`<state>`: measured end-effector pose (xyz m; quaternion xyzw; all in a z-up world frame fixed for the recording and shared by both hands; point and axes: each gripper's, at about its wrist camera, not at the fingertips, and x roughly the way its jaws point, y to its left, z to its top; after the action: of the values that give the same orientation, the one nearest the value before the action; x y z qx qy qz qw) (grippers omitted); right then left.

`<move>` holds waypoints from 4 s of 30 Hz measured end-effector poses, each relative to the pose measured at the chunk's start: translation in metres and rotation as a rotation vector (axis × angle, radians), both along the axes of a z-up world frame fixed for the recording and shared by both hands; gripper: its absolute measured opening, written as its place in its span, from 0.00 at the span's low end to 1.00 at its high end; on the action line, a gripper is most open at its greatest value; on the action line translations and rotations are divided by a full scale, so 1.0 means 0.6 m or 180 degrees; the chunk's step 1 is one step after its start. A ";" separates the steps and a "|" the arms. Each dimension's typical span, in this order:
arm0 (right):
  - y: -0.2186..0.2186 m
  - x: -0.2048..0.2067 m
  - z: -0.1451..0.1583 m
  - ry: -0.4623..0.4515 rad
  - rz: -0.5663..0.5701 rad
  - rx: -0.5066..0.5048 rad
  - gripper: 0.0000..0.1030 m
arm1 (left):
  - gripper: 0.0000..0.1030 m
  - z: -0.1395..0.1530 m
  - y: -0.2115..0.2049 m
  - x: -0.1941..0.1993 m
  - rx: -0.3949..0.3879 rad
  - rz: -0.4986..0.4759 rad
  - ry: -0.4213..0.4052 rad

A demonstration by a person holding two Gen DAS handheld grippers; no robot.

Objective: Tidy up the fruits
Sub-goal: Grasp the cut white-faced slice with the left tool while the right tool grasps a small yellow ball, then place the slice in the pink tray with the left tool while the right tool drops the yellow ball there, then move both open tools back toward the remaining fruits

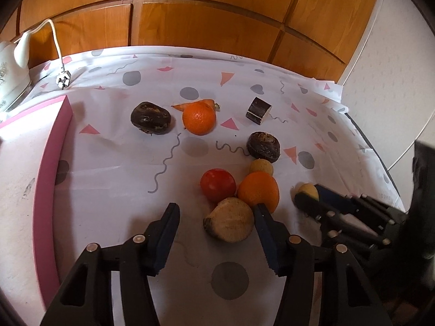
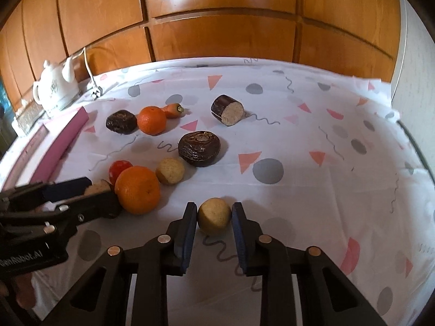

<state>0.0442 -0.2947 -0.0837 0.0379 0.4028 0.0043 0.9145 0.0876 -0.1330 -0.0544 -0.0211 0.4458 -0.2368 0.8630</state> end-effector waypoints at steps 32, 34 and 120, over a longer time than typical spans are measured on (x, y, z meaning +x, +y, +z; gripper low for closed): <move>0.025 -0.005 -0.012 -0.0064 -0.0080 -0.0374 0.25 | 0.35 0.087 0.260 -0.019 0.0440 0.1449 -0.0535; 0.026 -0.004 -0.011 -0.0049 -0.0101 -0.0386 0.25 | 0.36 0.071 0.289 -0.017 0.0454 0.1609 -0.0426; 0.255 -0.003 0.132 -0.0598 0.0554 -0.0169 0.35 | 0.66 0.113 0.257 -0.115 0.0533 0.1441 -0.0748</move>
<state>0.0425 -0.1418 -0.0047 -0.0220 0.3172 0.0765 0.9450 0.0186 0.0210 0.0132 -0.0211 0.3445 -0.0008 0.9385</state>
